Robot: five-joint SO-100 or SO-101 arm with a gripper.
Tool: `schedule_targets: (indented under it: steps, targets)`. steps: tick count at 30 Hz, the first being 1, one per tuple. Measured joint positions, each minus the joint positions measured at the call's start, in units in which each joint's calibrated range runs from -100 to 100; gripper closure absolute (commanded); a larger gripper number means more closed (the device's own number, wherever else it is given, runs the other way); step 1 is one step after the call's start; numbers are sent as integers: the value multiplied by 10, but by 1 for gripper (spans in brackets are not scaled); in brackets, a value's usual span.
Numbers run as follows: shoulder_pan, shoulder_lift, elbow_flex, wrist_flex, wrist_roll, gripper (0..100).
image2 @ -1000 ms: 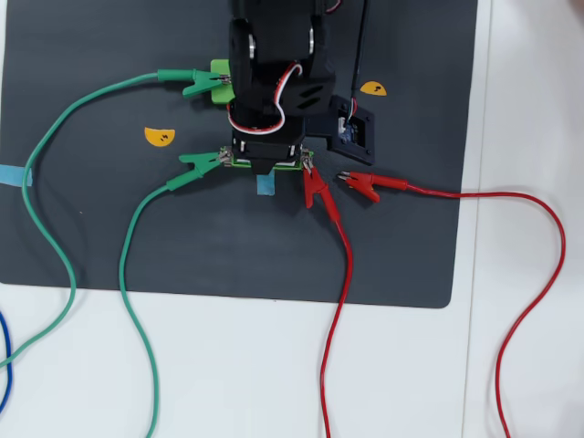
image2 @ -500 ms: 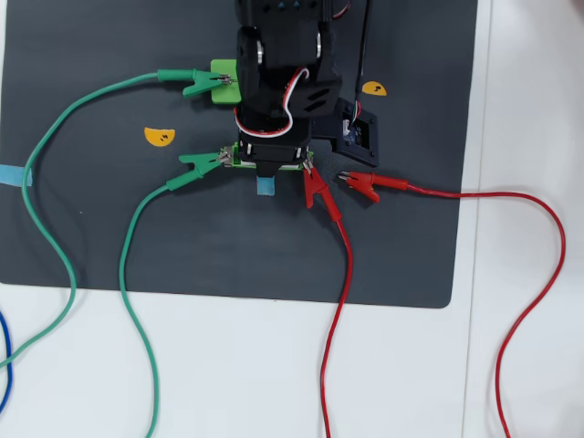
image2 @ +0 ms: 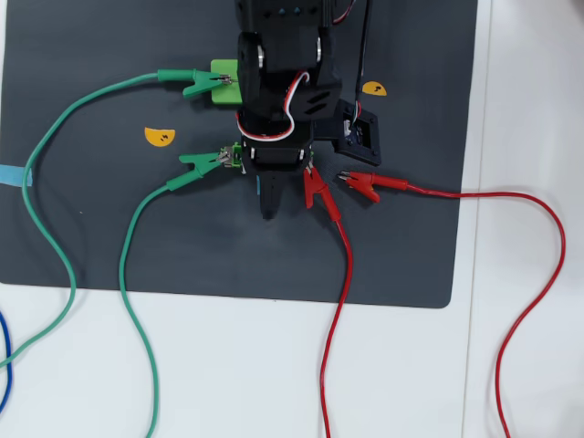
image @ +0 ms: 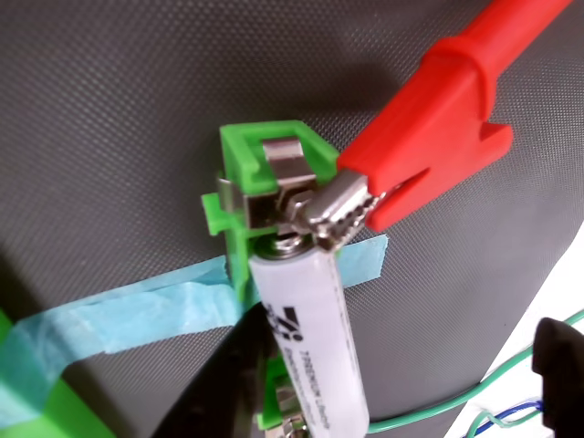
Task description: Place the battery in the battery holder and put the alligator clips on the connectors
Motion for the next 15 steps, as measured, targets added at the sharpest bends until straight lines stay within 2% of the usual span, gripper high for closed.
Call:
schedule_targets:
  steps: [11, 13, 15]
  targets:
    - [-3, -129, 30, 73, 0, 71]
    - [-3, -144, 30, 88, 0, 78]
    - [-3, -167, 31, 94, 0, 93]
